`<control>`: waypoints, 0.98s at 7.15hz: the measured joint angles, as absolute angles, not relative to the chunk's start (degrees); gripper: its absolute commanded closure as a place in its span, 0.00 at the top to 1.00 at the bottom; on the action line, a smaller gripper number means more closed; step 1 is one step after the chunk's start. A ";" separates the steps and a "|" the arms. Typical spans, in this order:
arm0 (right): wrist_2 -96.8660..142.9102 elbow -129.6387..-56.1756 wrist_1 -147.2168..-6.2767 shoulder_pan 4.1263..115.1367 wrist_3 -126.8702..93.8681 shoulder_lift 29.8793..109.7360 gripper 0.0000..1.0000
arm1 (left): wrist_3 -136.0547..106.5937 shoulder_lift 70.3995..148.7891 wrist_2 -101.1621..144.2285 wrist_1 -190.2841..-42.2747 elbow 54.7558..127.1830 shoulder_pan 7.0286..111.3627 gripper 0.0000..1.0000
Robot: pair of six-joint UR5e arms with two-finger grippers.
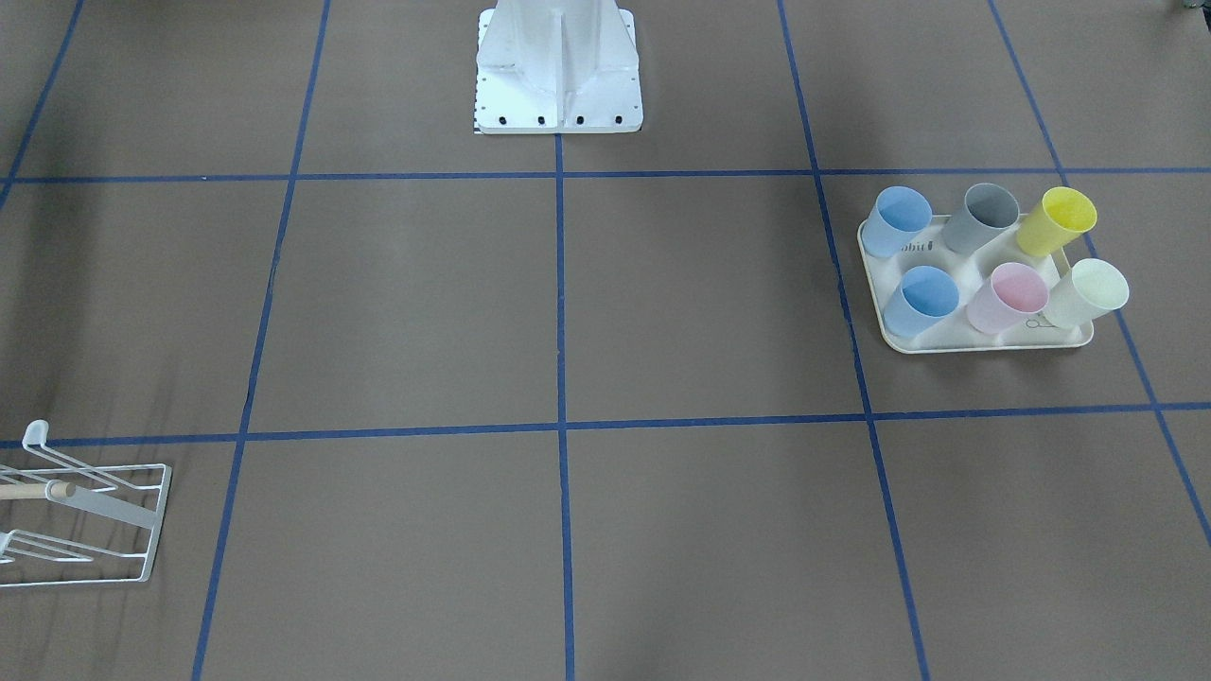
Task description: Transfer IKEA cup to right arm and place on rack
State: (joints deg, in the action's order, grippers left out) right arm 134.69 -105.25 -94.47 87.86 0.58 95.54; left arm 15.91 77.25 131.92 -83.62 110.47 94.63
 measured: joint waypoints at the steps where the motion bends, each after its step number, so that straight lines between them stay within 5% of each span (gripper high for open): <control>1: 134.72 -105.24 -94.36 87.75 0.49 95.54 1.00 | 15.91 77.25 131.92 -83.98 110.46 94.65 1.00; 7: 134.87 -105.50 -86.12 85.35 -0.15 94.95 1.00 | 15.34 81.38 132.27 -84.72 110.69 94.61 1.00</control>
State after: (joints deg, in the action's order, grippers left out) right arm 134.87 -105.50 -86.12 85.35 -0.15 94.95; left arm 15.34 81.38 132.27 -84.72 110.69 94.61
